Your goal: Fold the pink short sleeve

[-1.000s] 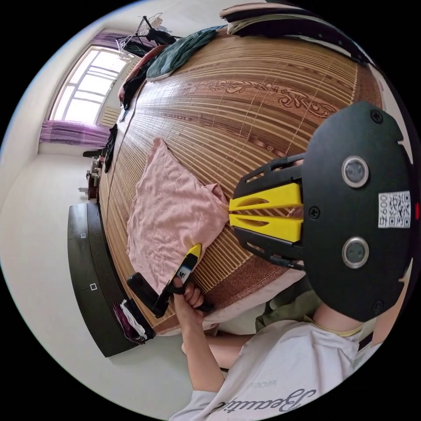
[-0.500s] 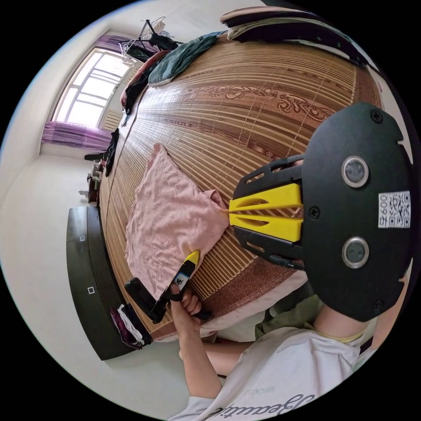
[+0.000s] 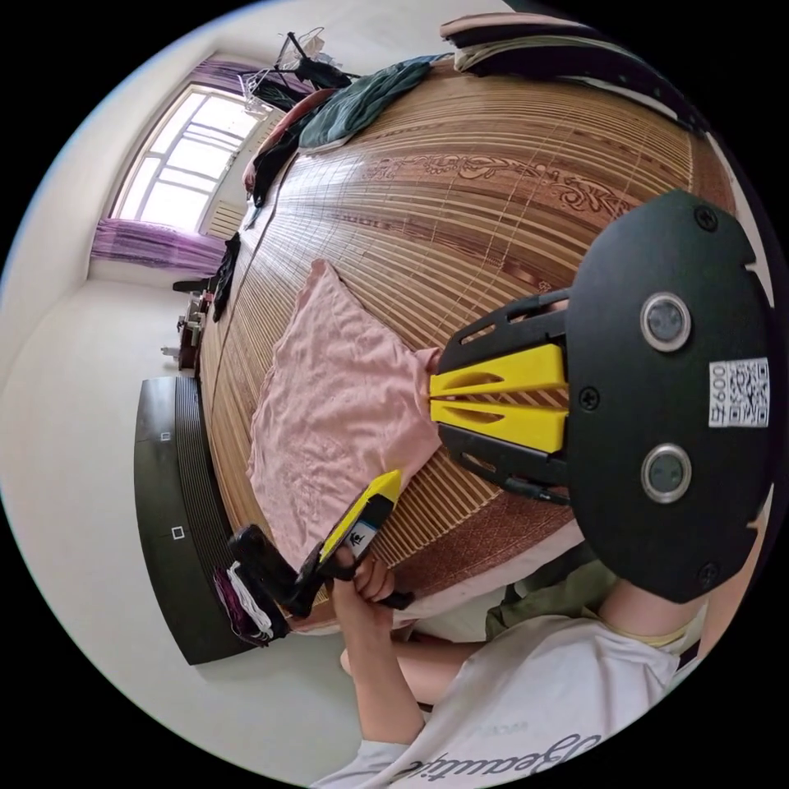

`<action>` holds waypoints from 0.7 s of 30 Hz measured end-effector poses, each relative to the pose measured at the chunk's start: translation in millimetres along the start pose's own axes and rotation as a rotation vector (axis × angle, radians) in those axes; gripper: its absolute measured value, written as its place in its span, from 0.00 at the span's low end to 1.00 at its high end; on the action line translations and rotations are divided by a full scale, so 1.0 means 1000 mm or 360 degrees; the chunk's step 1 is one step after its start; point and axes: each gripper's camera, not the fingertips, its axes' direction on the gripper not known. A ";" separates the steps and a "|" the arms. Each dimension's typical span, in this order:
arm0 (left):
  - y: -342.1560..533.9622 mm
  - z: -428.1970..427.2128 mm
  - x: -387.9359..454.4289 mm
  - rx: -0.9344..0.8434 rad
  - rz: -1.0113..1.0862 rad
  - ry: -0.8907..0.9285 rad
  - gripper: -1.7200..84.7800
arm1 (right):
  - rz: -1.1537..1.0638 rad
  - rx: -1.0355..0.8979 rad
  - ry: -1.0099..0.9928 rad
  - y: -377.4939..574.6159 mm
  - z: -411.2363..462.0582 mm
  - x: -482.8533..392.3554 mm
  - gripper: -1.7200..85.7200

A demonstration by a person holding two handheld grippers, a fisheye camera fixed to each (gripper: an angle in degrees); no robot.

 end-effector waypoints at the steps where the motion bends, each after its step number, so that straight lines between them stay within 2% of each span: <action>1: -0.007 0.008 0.025 0.0009 0.0095 0.0044 0.04 | -0.0002 0.0013 -0.0005 0.001 0.000 0.001 0.01; 4: -0.029 0.040 0.053 0.0009 0.0158 0.0035 0.03 | -0.0021 0.0025 -0.0019 0.007 0.000 0.003 0.01; 8: -0.027 0.069 0.015 -0.0031 -0.0001 -0.0070 0.03 | 0.0000 -0.0032 -0.0072 0.010 0.006 0.013 0.01; 13: -0.001 0.050 -0.026 0.0026 -0.0119 -0.0019 0.02 | 0.0023 -0.0017 -0.0139 0.008 0.004 0.021 0.01; 21: 0.033 0.026 -0.065 0.0104 -0.0190 0.0131 0.02 | -0.0017 -0.0030 -0.0040 0.003 0.004 0.005 0.01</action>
